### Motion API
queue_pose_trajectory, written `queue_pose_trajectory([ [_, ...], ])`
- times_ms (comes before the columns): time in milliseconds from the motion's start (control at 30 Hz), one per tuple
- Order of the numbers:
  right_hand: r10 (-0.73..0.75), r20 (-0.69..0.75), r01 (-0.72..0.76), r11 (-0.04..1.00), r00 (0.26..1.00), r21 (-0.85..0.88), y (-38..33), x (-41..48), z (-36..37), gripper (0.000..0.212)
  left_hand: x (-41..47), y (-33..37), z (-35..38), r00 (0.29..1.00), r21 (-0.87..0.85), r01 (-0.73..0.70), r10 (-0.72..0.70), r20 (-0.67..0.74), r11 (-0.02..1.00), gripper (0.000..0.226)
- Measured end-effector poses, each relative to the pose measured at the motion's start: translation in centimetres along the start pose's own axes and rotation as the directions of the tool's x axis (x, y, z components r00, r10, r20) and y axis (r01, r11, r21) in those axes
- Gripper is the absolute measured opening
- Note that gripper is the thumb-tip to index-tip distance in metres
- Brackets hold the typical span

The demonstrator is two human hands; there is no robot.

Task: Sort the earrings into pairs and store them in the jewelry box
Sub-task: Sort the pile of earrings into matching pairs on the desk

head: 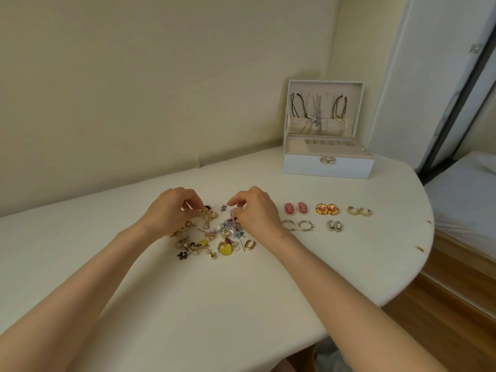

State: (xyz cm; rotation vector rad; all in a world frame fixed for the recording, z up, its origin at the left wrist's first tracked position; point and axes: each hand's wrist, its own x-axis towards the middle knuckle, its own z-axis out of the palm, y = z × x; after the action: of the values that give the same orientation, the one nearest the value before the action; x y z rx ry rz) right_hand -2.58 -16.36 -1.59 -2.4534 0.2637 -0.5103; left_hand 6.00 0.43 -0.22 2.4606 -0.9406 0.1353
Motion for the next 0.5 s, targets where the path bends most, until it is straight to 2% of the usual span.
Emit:
queue_pose_trajectory([
  [133,-0.009,0.052,0.011,0.999,0.999,-0.036,0.7,0.1,1.1,0.021,0.1,-0.6,0.1,0.999,-0.006,0.046,-0.046,0.020,0.999,0.006],
  [200,-0.013,0.033,0.013,1.000,0.999,0.017,1.2,-0.2,1.1,0.020,0.2,-0.6,-0.1,0.995,-0.028,0.089,-0.088,0.053,0.996,0.008],
  [300,0.005,0.006,-0.006,0.994,1.000,0.110,1.4,-0.3,0.4,0.016,0.1,-1.0,-0.8,0.970,-0.060,0.174,-0.161,0.180,0.983,0.017],
  [400,0.028,0.075,-0.036,0.993,0.997,0.110,1.3,-0.4,-0.2,0.018,-0.2,-1.4,-1.1,0.952,-0.004,0.164,-0.158,0.262,0.986,0.012],
  [500,0.020,0.119,-0.030,0.996,0.993,0.084,1.3,-0.5,-0.2,0.025,-0.2,-1.4,-0.9,0.959,-0.021,0.137,-0.128,0.252,0.990,0.012],
])
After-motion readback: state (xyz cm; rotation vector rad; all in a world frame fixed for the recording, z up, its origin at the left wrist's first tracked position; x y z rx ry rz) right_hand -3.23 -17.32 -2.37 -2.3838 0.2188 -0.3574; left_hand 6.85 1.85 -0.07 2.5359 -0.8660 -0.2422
